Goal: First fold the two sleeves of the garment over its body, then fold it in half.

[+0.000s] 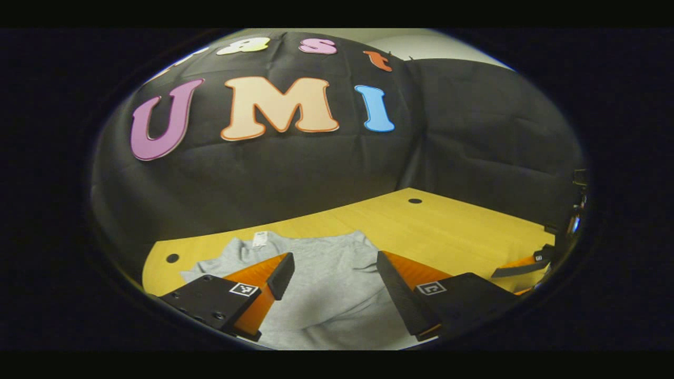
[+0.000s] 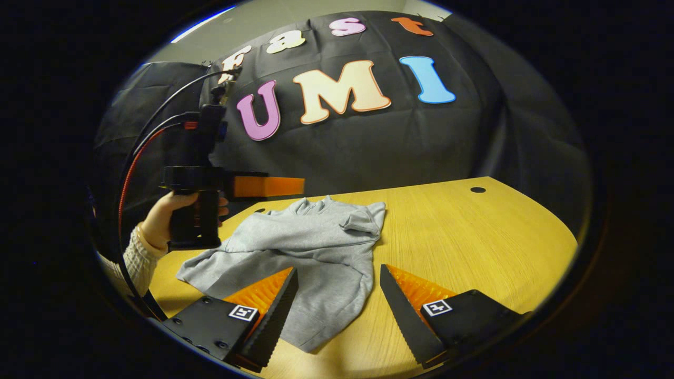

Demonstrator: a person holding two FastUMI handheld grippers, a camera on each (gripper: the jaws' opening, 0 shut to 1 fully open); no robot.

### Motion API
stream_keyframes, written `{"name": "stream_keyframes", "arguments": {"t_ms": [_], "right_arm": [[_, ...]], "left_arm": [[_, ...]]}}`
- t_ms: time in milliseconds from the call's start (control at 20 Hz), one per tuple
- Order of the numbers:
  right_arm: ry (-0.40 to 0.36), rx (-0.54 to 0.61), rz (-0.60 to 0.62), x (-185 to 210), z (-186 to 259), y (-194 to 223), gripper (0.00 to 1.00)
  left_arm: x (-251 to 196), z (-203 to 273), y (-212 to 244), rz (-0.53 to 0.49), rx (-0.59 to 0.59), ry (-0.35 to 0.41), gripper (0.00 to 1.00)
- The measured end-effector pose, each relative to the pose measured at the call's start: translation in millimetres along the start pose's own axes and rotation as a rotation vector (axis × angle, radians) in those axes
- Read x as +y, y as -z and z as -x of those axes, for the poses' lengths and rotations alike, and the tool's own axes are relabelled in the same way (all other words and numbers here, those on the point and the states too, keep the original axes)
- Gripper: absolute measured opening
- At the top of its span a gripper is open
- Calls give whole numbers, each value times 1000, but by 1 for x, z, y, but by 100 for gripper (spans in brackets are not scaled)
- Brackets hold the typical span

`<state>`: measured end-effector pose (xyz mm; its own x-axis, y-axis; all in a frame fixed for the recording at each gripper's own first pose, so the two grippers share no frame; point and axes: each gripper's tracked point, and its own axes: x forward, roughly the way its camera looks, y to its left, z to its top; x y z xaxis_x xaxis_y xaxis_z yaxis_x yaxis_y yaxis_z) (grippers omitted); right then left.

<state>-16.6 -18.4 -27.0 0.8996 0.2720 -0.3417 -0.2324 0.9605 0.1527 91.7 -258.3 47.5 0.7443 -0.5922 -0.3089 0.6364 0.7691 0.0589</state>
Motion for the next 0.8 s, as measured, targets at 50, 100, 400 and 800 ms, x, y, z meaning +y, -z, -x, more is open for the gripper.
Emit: {"name": "stream_keyframes", "arguments": {"t_ms": [50,100,400,800], "right_arm": [[-6,12,9,4,2,3,97],[-13,24,14,8,1,6,97],[-39,100,29,27,1,30,97],[-64,182,50,49,4,54,98]], "left_arm": [[12,15,8,-16,9,-19,93],[22,31,16,-27,24,-35,92],[60,121,88,33,124,-141,89],[79,178,162,139,250,-230,92]]}}
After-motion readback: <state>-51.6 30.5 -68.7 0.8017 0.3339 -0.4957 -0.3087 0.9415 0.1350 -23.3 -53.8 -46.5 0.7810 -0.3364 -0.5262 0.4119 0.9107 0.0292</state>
